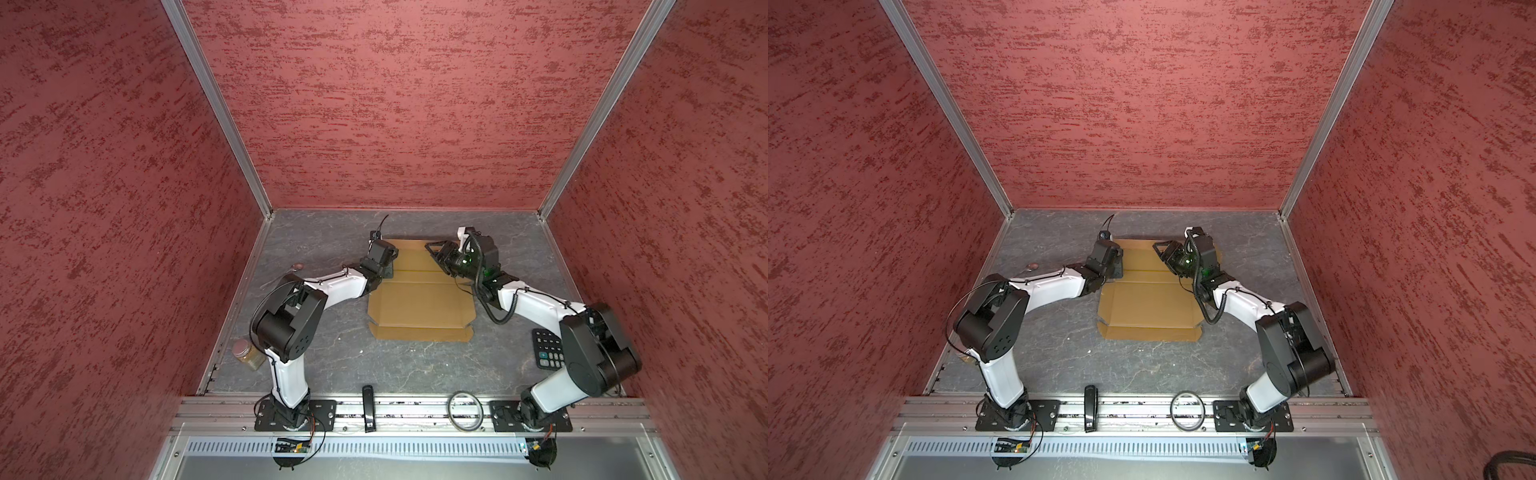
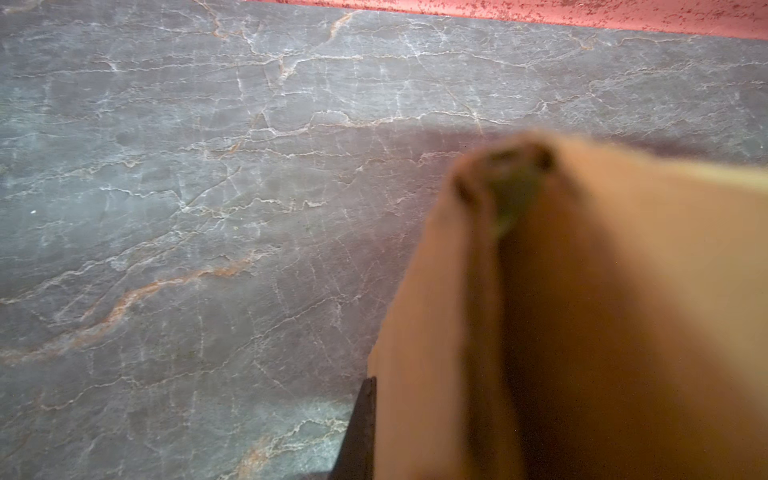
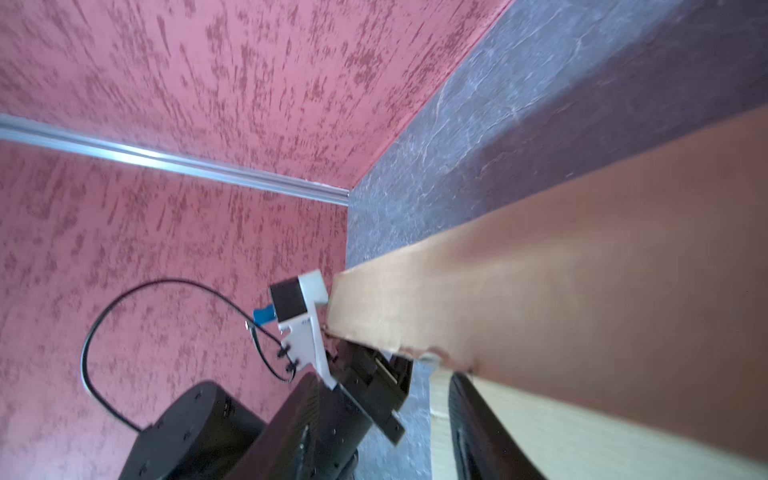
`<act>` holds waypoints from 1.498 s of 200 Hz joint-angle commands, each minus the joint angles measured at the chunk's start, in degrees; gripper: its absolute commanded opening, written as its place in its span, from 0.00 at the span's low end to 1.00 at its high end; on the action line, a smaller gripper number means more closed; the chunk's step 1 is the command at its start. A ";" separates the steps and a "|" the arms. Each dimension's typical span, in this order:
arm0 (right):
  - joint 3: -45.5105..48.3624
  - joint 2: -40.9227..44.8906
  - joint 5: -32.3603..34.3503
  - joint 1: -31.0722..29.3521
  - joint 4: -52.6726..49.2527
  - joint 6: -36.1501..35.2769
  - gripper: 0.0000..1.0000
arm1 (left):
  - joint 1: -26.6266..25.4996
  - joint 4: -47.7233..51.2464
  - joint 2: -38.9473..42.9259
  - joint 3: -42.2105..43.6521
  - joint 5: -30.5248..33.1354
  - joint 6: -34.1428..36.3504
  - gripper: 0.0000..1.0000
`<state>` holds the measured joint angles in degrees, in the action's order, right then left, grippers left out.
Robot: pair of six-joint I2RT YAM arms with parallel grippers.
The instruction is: Fold the paper box
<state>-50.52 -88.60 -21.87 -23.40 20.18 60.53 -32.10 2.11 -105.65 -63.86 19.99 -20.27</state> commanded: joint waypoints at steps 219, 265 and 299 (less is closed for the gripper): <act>-16.65 -12.86 -11.56 0.94 -3.86 -17.06 0.06 | -3.59 -4.07 -4.47 2.11 15.79 -0.72 0.09; -16.36 -15.01 -10.76 0.95 -3.76 -17.57 0.06 | -3.59 -4.13 -5.23 2.05 16.05 -0.43 0.19; -16.36 -15.40 -10.39 0.93 -3.59 -17.48 0.06 | -3.47 -3.67 -5.85 1.76 16.35 -0.14 0.25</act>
<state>-67.20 -103.26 -32.36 -22.65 14.57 43.53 -35.48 -4.08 -108.99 -61.84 36.32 -21.15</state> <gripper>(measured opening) 0.058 0.228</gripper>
